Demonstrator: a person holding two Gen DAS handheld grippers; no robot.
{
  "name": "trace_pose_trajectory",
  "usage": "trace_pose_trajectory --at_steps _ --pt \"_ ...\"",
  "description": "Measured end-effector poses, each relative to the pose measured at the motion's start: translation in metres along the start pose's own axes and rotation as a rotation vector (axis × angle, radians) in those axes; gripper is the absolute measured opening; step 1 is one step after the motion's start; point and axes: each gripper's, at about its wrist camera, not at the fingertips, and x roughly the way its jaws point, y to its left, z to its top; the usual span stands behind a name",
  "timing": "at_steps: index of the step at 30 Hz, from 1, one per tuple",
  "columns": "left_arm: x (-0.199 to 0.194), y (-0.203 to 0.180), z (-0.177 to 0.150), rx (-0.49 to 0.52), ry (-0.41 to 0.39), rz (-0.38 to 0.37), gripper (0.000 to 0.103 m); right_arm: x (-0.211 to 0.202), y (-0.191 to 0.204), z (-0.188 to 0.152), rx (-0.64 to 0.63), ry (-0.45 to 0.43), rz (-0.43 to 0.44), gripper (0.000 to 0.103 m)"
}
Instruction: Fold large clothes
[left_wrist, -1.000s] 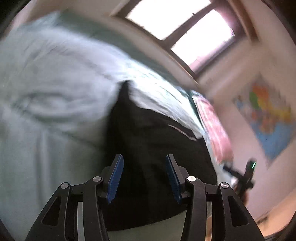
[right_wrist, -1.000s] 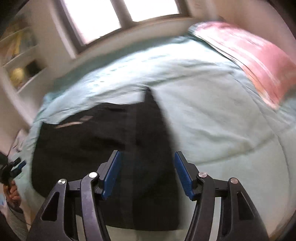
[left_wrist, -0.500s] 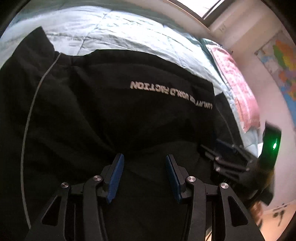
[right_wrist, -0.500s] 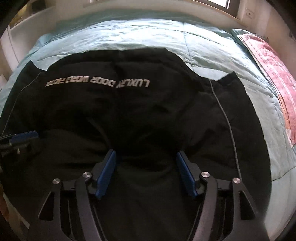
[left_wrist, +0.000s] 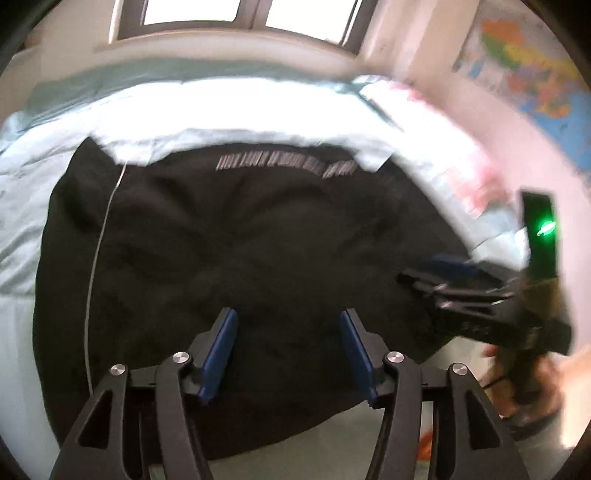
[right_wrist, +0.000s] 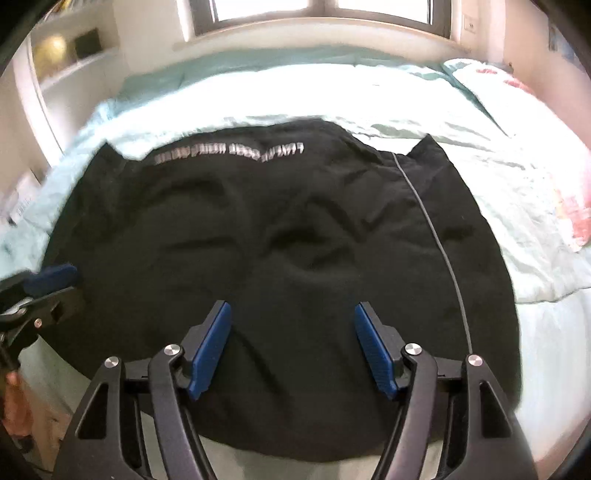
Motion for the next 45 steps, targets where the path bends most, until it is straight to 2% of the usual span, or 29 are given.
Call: trace_pose_trajectory --at_steps 1,4,7,12,14,18,21,23,29,32,35,40,45 --pt "0.013 0.004 -0.008 -0.019 0.023 0.007 0.061 0.008 0.004 -0.006 -0.021 0.024 -0.037 0.071" --pt "0.035 0.018 -0.011 -0.097 0.035 -0.021 0.061 0.031 -0.001 -0.009 -0.002 0.061 -0.026 0.071" --pt "0.021 0.014 -0.011 -0.092 0.001 -0.021 0.061 0.03 -0.003 -0.009 0.017 0.053 -0.024 0.071" --pt "-0.009 -0.008 -0.003 -0.054 -0.042 0.042 0.061 0.006 -0.009 -0.006 0.061 0.035 0.0 0.071" --pt "-0.026 -0.018 0.002 -0.037 -0.074 0.066 0.061 -0.015 -0.009 -0.003 0.077 0.005 0.018 0.071" --pt "-0.078 -0.047 0.02 0.032 -0.2 0.165 0.063 -0.067 0.001 0.009 0.045 -0.112 -0.013 0.071" --pt "-0.126 -0.061 0.032 0.065 -0.314 0.229 0.072 -0.112 0.011 0.024 0.008 -0.209 -0.017 0.071" --pt "-0.154 -0.065 0.042 0.066 -0.372 0.245 0.077 -0.142 0.02 0.034 -0.017 -0.262 -0.022 0.073" --pt "-0.225 -0.07 0.067 0.037 -0.511 0.256 0.08 -0.207 0.035 0.059 -0.037 -0.37 -0.036 0.078" --pt "-0.247 -0.069 0.069 0.006 -0.553 0.265 0.08 -0.228 0.041 0.06 -0.029 -0.409 -0.053 0.087" --pt "-0.257 -0.068 0.066 -0.009 -0.553 0.257 0.08 -0.243 0.048 0.057 -0.035 -0.442 -0.064 0.087" --pt "-0.249 -0.07 0.062 -0.007 -0.541 0.245 0.08 -0.257 0.058 0.051 -0.058 -0.477 -0.093 0.087" --pt "-0.238 -0.069 0.05 -0.021 -0.529 0.248 0.08 -0.252 0.059 0.044 -0.055 -0.475 -0.081 0.088"
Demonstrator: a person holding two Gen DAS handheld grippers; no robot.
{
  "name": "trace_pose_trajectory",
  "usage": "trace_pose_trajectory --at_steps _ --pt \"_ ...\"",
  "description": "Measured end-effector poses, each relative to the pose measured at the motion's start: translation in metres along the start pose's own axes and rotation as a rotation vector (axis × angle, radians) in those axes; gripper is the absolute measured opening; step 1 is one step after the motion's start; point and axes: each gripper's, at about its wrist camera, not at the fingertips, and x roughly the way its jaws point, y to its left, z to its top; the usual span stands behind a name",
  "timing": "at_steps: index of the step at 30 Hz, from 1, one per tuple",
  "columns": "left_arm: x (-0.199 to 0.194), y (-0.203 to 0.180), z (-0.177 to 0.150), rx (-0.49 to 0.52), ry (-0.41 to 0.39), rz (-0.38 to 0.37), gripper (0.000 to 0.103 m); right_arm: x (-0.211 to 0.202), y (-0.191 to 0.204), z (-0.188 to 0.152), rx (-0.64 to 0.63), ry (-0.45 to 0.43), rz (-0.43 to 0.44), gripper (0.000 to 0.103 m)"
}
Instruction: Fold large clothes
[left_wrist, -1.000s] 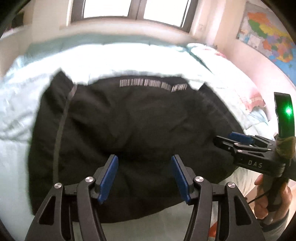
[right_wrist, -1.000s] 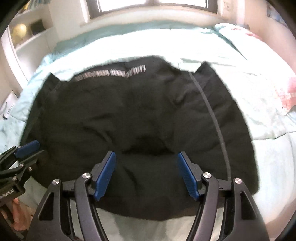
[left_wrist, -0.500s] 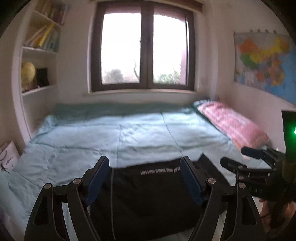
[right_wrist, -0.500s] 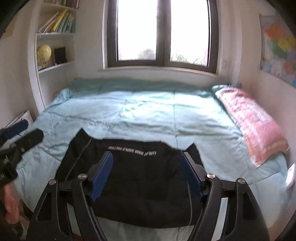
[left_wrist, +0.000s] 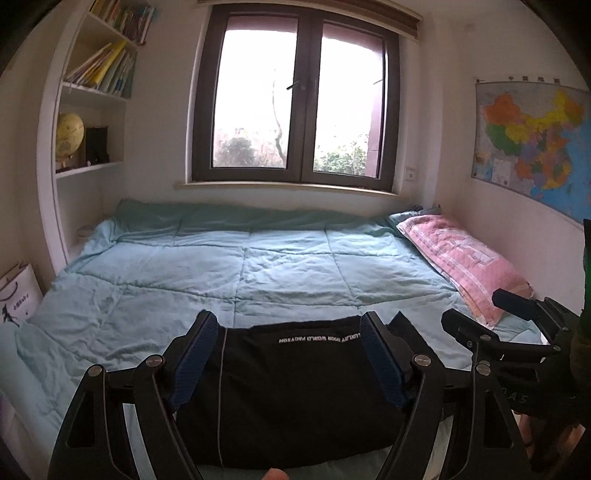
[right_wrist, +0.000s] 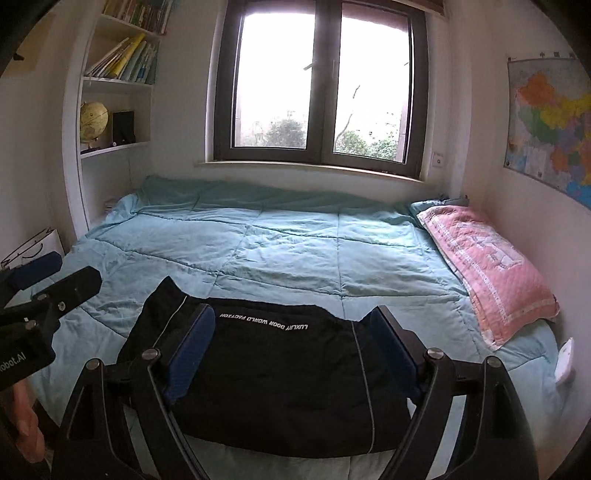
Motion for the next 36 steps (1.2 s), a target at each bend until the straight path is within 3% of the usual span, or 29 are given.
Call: trace_pose_trajectory --at_steps 14,36 --pt "0.027 0.008 -0.017 -0.01 0.079 0.081 0.08 0.035 -0.007 -0.021 0.046 0.107 0.033 0.088" --pt "0.039 0.004 -0.023 0.012 0.091 0.137 0.08 0.056 -0.014 -0.033 0.074 0.174 0.053 0.088"
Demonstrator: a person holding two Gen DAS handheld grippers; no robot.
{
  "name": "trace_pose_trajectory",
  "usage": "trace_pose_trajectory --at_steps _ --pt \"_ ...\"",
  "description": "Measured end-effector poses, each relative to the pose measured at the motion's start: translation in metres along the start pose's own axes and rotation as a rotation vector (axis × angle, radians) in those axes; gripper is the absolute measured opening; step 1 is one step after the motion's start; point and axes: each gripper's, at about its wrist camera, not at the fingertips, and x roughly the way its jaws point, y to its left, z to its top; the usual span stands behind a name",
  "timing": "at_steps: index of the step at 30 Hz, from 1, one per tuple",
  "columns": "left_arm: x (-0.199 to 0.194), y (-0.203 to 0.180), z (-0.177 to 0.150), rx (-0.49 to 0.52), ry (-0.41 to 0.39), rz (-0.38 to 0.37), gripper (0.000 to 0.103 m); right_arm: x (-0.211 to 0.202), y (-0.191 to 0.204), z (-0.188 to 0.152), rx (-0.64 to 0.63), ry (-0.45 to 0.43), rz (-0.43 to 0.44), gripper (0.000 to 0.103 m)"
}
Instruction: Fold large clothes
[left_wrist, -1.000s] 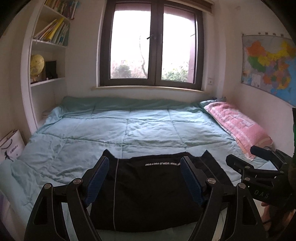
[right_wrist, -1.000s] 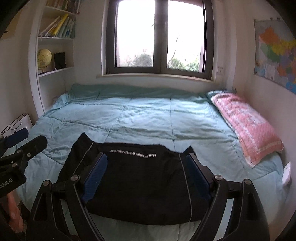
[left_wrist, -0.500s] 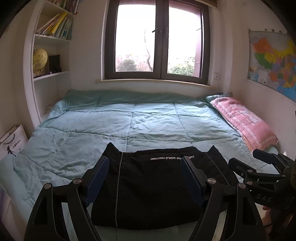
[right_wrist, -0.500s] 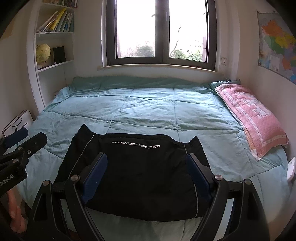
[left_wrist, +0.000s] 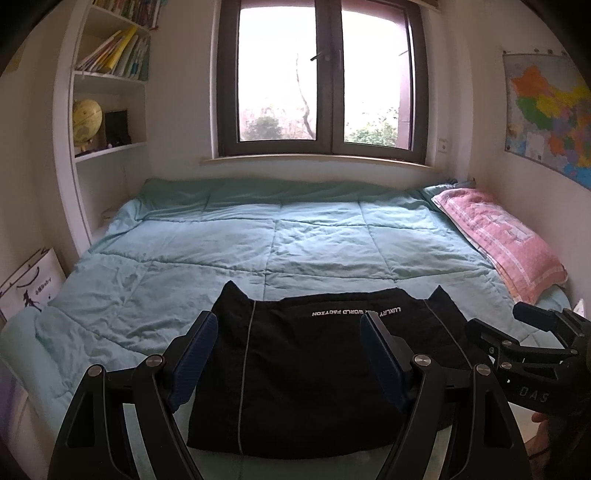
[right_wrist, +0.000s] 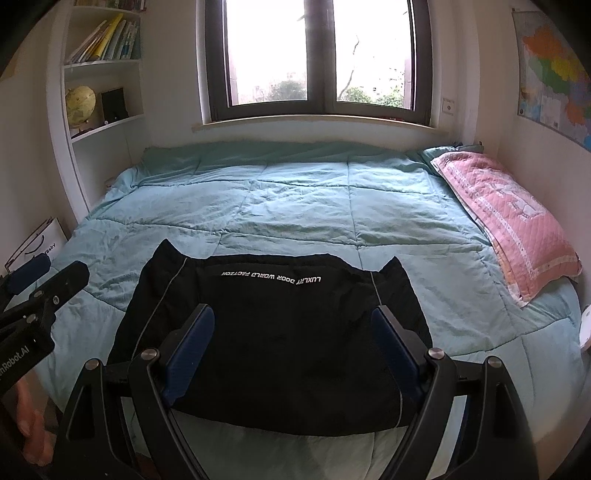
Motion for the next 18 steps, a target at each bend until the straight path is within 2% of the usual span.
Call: trace_pose_trajectory --at_steps 18 --pt "0.011 0.004 -0.006 -0.012 0.017 0.002 0.08 0.015 0.002 -0.006 -0.004 0.039 0.006 0.088"
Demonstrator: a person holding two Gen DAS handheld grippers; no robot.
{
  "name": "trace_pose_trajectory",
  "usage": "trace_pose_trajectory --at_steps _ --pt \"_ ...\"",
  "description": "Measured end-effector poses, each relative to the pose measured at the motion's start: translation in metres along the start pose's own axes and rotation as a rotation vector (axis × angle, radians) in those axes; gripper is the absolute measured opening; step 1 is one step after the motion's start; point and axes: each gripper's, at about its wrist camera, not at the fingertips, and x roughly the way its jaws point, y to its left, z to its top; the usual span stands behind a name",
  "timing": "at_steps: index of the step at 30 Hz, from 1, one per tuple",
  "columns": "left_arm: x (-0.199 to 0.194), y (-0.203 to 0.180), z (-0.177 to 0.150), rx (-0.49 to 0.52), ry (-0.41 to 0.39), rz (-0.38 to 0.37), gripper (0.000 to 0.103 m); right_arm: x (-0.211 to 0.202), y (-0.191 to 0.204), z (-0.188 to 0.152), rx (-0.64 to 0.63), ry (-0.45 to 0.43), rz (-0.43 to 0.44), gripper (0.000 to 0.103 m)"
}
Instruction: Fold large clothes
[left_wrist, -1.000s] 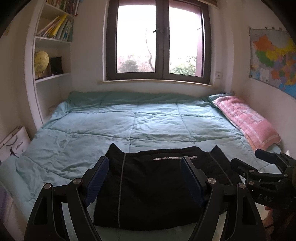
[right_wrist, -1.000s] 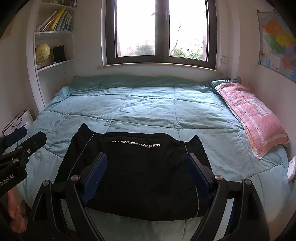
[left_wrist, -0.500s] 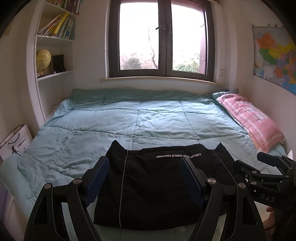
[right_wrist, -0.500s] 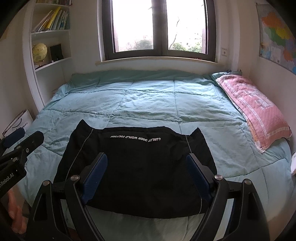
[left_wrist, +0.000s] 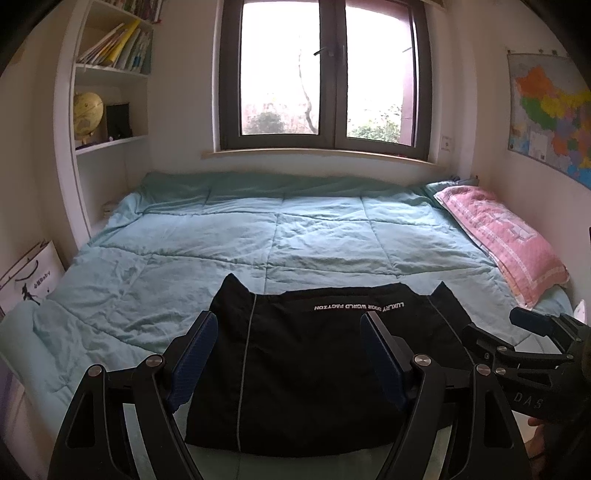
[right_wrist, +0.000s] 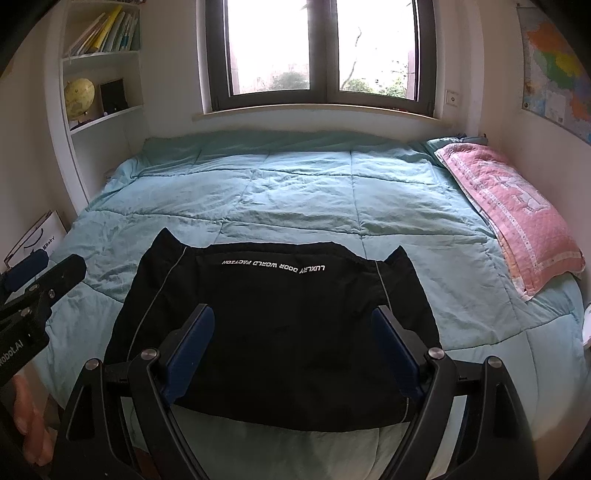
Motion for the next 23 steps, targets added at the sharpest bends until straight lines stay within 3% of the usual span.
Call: trace_pose_trajectory --at_steps 10,16,20,23 --pt "0.001 0.01 -0.001 -0.043 -0.01 0.049 0.08 0.006 0.003 -0.003 0.002 0.017 0.006 0.088" --pt "0.003 0.009 -0.002 -0.035 -0.006 0.045 0.08 0.011 0.006 -0.005 -0.007 0.028 0.013 0.088" --pt "-0.001 0.005 -0.004 -0.012 -0.037 0.081 0.08 0.012 0.007 -0.005 -0.009 0.03 0.011 0.088" --pt "0.001 0.005 -0.004 0.003 -0.027 0.058 0.08 0.014 0.006 -0.006 -0.004 0.033 0.012 0.088"
